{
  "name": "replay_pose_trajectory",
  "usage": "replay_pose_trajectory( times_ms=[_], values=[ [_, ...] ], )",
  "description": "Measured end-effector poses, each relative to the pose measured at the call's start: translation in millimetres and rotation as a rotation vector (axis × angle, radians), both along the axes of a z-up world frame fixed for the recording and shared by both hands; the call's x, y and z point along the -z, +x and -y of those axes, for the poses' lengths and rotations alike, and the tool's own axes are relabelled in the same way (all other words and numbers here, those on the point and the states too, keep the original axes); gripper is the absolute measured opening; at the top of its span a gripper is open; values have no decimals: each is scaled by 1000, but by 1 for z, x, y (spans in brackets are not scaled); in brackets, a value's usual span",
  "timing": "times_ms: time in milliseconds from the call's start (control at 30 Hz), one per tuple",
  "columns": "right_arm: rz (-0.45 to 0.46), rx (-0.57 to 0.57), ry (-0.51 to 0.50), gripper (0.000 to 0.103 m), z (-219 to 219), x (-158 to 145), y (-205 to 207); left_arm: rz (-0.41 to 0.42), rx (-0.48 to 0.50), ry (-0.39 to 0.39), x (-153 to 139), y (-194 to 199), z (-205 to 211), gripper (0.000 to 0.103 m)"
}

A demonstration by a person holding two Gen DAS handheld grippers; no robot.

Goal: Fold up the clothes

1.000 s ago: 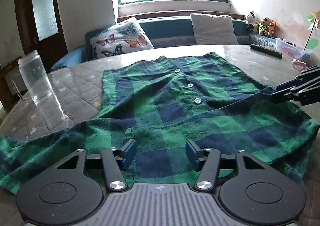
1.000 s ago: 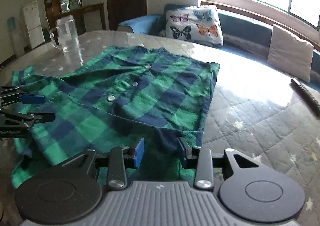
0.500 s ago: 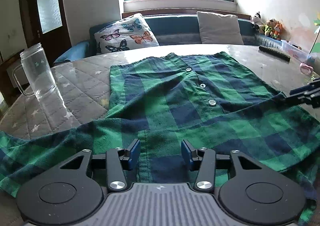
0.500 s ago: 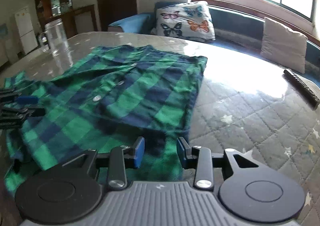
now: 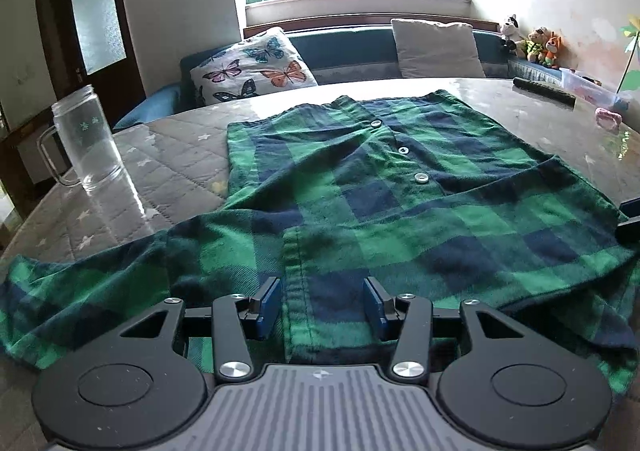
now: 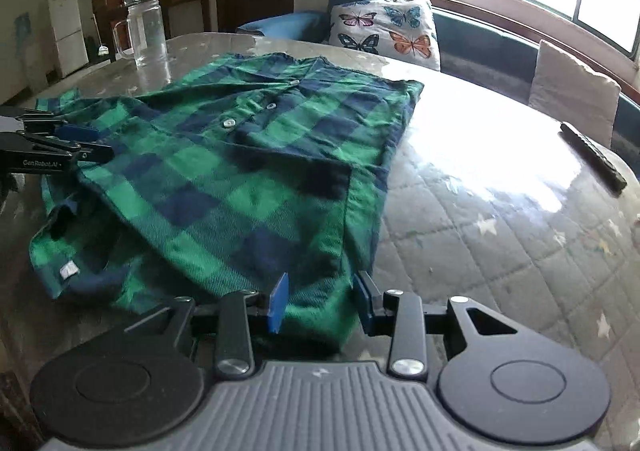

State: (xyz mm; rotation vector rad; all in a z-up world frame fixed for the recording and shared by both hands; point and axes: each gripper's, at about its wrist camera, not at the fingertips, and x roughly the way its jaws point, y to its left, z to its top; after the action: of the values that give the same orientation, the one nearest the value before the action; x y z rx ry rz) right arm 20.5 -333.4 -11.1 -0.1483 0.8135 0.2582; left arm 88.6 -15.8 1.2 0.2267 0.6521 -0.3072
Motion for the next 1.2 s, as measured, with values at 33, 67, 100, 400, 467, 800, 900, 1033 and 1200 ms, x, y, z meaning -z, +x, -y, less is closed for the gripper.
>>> replay_pose_trajectory(
  times_ms=[33,67,100,400,467,800,900,1033,1200],
  values=[
    [4,-2,1,35,0,-3,-1,6,2,-1,-2,-3,-1,49],
    [9,-4,1,35,-1,-5,-1,13,6,0,-3,-6,-1,49],
    [13,-5,2,35,-1,-8,-2,20,11,2,-4,-9,0,49],
    [-9,-59,-31,37,-26,-1,7,29,13,31,1,-21,-4,52],
    [3,-70,-36,37,-31,-6,7,34,4,26,-1,-23,-9,52],
    [66,-235,-4,42,-99,-24,33,47,-105,-17,-12,-23,-47,58],
    [78,-287,5,42,-125,-23,44,56,-166,-26,-16,-20,-66,59],
    [74,-337,-5,42,-153,-15,54,75,-292,-25,-22,-7,-104,62],
    [38,-401,-35,42,-177,-2,57,77,-491,-17,-25,17,-162,63]
  ],
)
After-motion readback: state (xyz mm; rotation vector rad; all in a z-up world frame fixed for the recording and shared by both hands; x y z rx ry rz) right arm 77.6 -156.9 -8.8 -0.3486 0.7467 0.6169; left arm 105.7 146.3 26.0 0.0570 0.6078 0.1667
